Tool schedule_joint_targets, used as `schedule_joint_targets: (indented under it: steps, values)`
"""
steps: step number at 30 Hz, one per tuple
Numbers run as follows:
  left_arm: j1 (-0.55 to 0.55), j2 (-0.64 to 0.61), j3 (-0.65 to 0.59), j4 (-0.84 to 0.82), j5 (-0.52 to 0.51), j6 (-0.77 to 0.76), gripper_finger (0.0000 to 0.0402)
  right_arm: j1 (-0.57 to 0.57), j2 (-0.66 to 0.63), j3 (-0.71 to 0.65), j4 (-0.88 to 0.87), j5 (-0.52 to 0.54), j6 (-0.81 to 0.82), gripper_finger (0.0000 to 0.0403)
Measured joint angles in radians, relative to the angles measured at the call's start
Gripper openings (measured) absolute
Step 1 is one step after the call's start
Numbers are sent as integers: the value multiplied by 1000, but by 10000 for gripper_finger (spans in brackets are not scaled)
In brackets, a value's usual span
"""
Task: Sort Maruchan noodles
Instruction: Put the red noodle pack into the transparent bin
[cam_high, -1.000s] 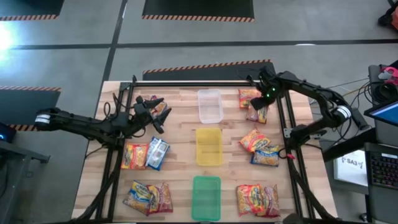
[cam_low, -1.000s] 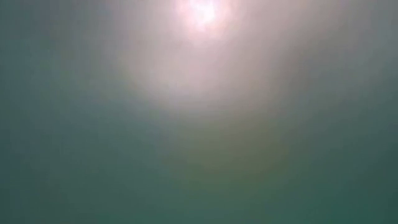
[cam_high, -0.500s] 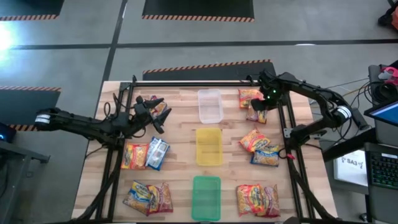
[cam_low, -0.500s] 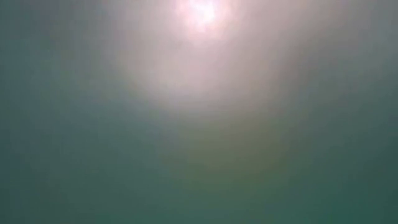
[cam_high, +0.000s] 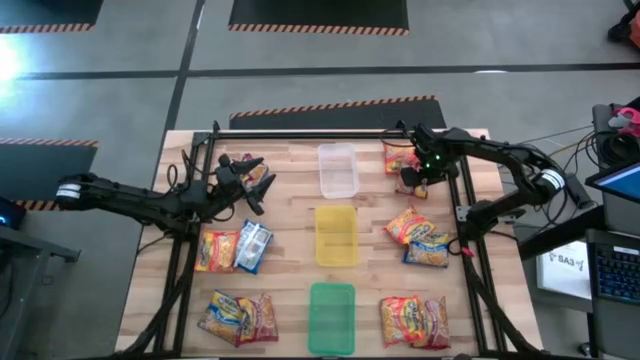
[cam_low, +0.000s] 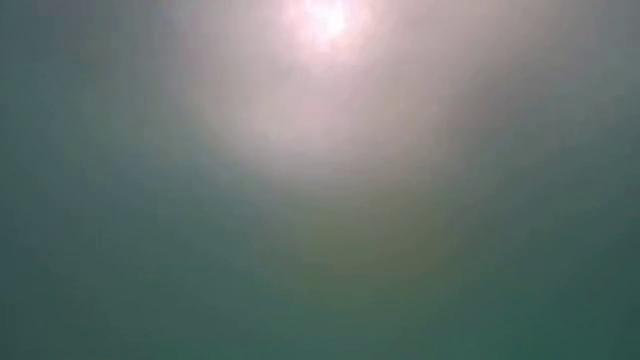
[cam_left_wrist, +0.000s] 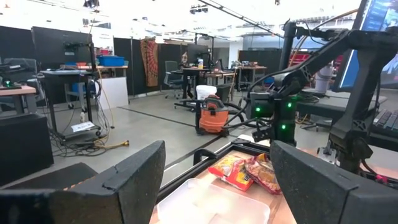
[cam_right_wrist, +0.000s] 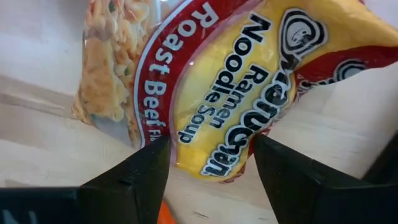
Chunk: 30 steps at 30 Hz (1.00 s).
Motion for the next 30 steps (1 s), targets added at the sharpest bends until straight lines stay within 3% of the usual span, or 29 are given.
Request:
schedule_joint_targets:
  steps: [20,30]
  values:
    - [0,0,0,0,0,0,275,0,-1,-120,91,30,77,222]
    - [0,0,0,0,0,10,275,2,-30,-31,14,40,43,222]
